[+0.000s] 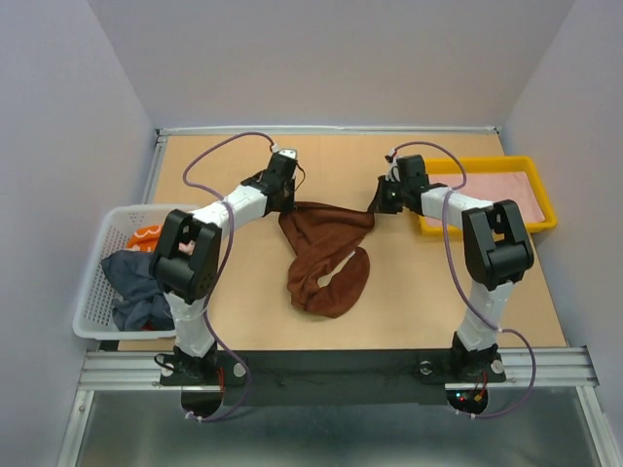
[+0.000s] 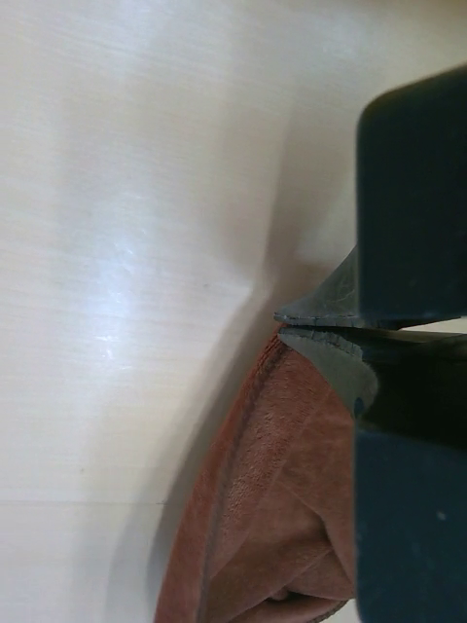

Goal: Fold and stack the towels
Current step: Flatten out the crumpled towel

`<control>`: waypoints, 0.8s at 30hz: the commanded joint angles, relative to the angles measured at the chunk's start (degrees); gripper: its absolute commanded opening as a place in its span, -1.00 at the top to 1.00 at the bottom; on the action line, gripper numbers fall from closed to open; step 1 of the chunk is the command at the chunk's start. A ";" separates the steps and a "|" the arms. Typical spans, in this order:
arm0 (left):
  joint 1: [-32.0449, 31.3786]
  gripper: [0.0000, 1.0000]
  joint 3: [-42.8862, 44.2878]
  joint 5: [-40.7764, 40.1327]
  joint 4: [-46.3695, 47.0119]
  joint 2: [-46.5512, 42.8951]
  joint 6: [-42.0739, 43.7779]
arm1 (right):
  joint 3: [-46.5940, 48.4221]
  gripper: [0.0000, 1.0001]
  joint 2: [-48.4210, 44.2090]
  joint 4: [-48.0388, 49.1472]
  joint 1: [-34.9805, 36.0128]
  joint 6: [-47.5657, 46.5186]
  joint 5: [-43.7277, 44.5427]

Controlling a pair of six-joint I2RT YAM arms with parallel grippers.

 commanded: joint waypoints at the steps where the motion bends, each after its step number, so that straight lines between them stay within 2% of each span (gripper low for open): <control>1: 2.51 0.45 8.41 2.24 2.61 4.54 -1.27 | 6.49 0.99 3.59 1.61 -0.31 -0.16 -1.47; 2: 3.04 0.33 9.38 2.42 3.05 5.69 -1.09 | 7.37 0.99 4.38 1.61 -0.31 -0.07 -1.64; 4: 4.45 -0.12 11.39 2.60 3.75 8.06 -0.22 | 9.48 0.99 7.18 1.52 -0.31 -0.16 -1.21; 5: 4.89 -0.12 11.75 2.60 4.02 8.07 0.31 | 10.01 0.99 7.20 1.52 -0.31 -0.25 -1.12; 8: 5.86 -0.29 10.27 5.05 6.03 6.41 3.82 | 11.42 0.99 8.78 1.61 -0.31 -0.60 -1.03; 12: 5.95 -0.31 3.43 11.10 9.73 2.01 11.82 | 11.34 0.99 9.31 1.52 -0.31 -2.09 -0.85; 17: 4.81 -0.32 -1.77 10.07 9.47 -1.94 20.69 | 10.02 0.99 8.96 1.52 -0.31 -3.67 -1.03; 20: -0.71 -0.32 -4.14 3.14 9.55 -4.23 25.09 | 9.14 0.99 8.60 1.52 -0.31 -4.29 -1.12; 24: -4.68 -0.29 -4.33 -6.71 9.65 -2.31 29.22 | 8.52 0.99 8.43 1.52 -0.31 -4.64 -1.64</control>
